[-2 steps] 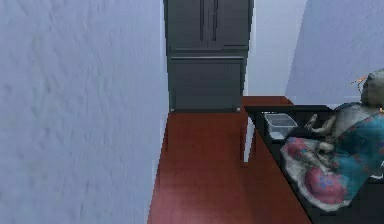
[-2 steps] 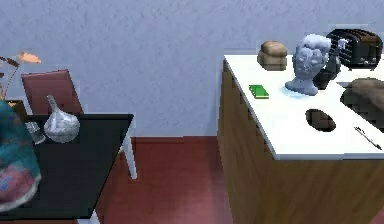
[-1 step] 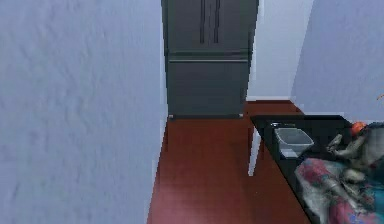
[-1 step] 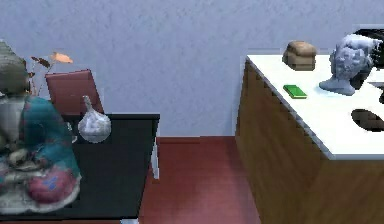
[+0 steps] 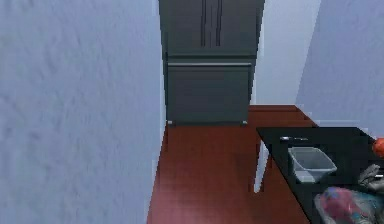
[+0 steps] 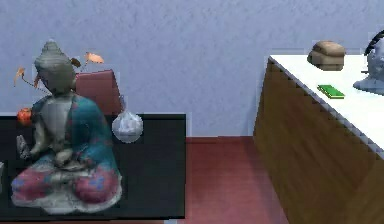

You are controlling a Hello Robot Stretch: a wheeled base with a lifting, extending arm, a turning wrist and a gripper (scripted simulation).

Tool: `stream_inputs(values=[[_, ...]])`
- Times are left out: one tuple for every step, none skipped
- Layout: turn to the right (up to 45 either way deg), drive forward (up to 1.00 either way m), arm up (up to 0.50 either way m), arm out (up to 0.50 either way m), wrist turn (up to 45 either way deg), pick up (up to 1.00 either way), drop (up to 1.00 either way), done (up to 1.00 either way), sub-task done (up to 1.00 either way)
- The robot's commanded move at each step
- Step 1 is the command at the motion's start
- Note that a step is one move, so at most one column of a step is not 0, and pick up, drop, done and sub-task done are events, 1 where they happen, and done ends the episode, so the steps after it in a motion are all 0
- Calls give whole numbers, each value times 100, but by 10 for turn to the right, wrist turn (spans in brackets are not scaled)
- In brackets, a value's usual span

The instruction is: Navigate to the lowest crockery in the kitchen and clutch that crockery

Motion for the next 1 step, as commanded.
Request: stream_inputs(values=[[450, 0, 0, 0, 0, 0, 0, 0, 0]])
